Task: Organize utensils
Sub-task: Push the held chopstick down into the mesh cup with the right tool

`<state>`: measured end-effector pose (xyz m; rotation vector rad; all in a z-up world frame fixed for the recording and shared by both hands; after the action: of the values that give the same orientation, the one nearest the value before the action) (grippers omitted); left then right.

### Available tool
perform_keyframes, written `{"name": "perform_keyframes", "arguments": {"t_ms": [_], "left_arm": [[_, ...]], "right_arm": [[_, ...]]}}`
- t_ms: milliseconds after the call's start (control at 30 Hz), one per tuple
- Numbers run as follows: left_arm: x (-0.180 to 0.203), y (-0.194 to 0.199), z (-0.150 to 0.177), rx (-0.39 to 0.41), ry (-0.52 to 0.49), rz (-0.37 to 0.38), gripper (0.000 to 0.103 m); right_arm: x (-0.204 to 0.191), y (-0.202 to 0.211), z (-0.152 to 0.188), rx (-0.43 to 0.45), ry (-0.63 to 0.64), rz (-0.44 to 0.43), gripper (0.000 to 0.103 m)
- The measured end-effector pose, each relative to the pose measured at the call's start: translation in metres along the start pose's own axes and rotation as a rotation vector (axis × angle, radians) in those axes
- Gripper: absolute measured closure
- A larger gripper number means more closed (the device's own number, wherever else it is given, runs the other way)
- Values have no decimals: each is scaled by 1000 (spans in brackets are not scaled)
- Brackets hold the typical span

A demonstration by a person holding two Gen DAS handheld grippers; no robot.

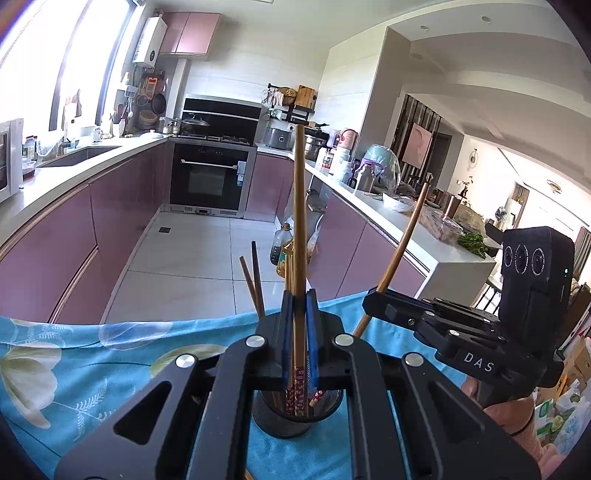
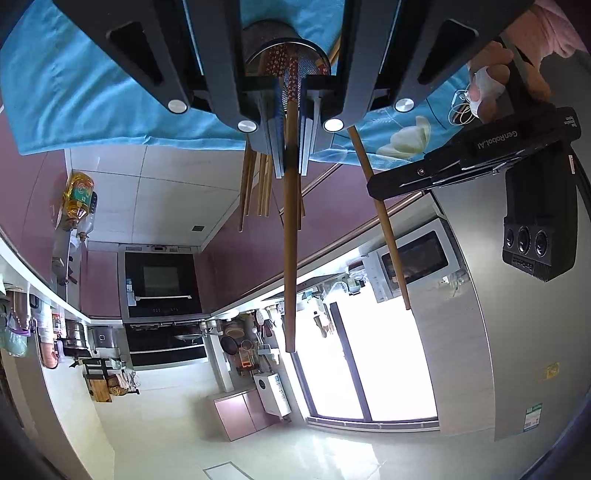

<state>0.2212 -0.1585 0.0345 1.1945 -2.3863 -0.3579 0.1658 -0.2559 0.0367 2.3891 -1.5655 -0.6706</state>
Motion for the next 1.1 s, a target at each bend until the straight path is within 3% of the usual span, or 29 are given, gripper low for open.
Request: {"name": "perform_keyframes", "arguments": {"t_ms": [1100], "left_arm": [[-8, -36, 33, -96, -8, -42, 95]], "right_arm": [[4, -27, 25, -79, 4, 33, 97]]}}
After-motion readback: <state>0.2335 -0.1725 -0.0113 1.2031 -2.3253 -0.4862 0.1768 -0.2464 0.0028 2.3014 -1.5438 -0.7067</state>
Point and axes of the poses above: each gripper's, at about its wrist camera, not at the fingertips, and y roughly against the way its jaws point, x to its right, z to its underside, the point moved 9 cm from there along -y, roughly the way its jaws point, and after that the axes turned 4 degrees about z, right-handed, at the moved point
